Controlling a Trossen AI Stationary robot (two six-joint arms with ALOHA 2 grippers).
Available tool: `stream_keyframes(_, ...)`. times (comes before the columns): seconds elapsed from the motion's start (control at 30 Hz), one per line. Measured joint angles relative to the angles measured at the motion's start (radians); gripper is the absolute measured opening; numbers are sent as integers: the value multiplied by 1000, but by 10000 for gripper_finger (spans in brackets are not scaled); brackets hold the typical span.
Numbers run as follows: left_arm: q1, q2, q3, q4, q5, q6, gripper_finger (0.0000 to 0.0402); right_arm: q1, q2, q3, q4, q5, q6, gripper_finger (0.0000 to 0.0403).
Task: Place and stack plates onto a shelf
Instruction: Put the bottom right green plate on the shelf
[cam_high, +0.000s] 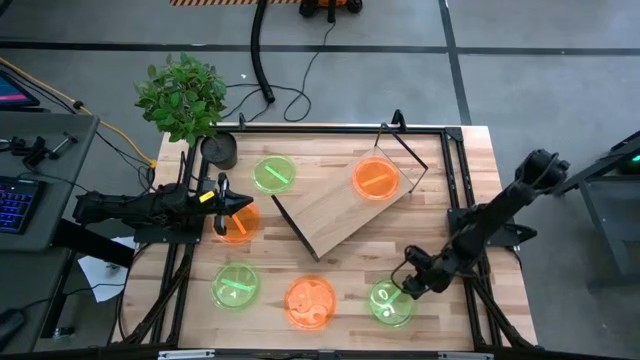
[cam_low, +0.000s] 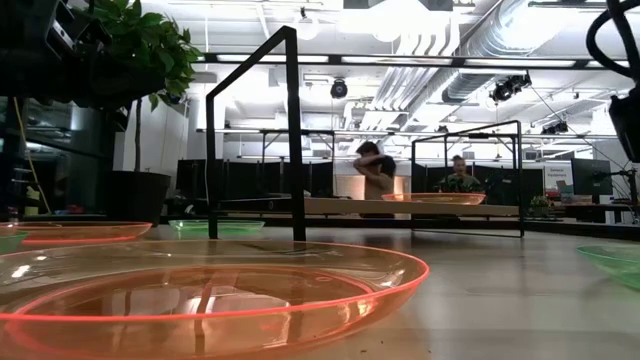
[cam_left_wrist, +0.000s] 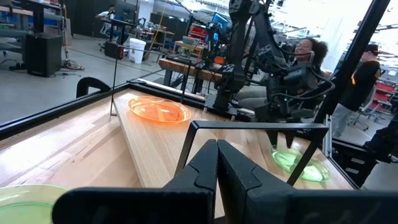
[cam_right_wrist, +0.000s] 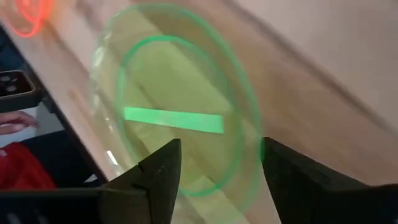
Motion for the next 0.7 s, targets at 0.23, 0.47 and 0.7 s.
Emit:
stream_keyframes(0.23,0,0,0,0,0,0,1,4,126,8,90,13,51,185)
stream_keyframes(0.47,0,0,0,0,0,0,1,4,139,6,29,1,119,20)
stream_keyframes(0.7,0,0,0,0,0,0,1,2,78,-5,84,-22,21,5)
